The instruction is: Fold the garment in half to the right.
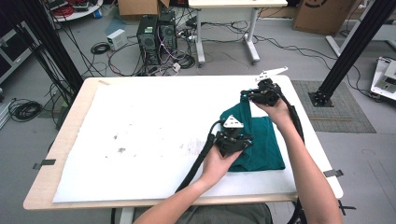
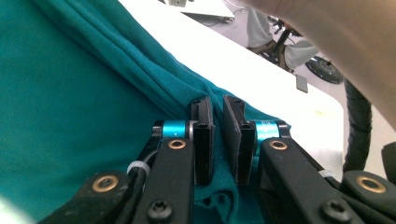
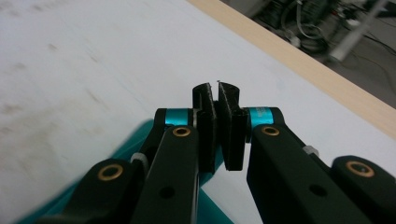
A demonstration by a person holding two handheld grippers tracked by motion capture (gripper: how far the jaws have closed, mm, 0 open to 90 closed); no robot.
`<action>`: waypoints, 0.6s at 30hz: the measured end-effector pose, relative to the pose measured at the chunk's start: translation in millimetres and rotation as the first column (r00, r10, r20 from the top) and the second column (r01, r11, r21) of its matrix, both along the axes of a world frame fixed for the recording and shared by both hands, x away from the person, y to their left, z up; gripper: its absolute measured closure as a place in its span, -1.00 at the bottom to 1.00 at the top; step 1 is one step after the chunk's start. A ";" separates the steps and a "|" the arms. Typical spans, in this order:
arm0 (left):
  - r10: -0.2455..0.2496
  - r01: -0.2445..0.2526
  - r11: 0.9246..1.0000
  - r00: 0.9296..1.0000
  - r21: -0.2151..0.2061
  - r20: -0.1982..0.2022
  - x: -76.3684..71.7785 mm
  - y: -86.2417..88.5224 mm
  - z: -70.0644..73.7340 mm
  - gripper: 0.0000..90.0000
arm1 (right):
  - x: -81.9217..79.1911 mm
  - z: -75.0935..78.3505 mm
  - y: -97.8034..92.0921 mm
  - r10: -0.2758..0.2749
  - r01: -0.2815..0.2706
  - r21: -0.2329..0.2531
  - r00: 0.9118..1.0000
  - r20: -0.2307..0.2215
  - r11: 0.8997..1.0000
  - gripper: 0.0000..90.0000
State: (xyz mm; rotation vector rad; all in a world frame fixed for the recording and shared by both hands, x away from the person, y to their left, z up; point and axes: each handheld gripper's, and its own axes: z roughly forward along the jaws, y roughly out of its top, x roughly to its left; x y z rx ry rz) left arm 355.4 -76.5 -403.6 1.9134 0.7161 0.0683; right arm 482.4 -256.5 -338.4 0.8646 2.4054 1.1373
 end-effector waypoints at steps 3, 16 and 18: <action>-0.006 0.006 1.000 1.000 -0.001 -0.007 3.2 -16.9 -6.4 0.83 | 2.3 -9.5 -18.5 -0.050 0.049 -0.037 0.999 -0.017 0.998 0.93; -0.042 0.038 0.994 0.998 0.099 0.039 3.9 -82.0 -17.0 0.58 | 15.8 -42.1 -59.0 -0.208 0.187 -0.199 0.974 -0.089 0.962 0.87; -0.055 0.051 0.995 0.997 0.080 0.045 1.9 -82.2 -14.9 0.37 | 16.7 -44.2 -60.5 -0.246 0.220 -0.217 0.964 -0.097 0.951 0.79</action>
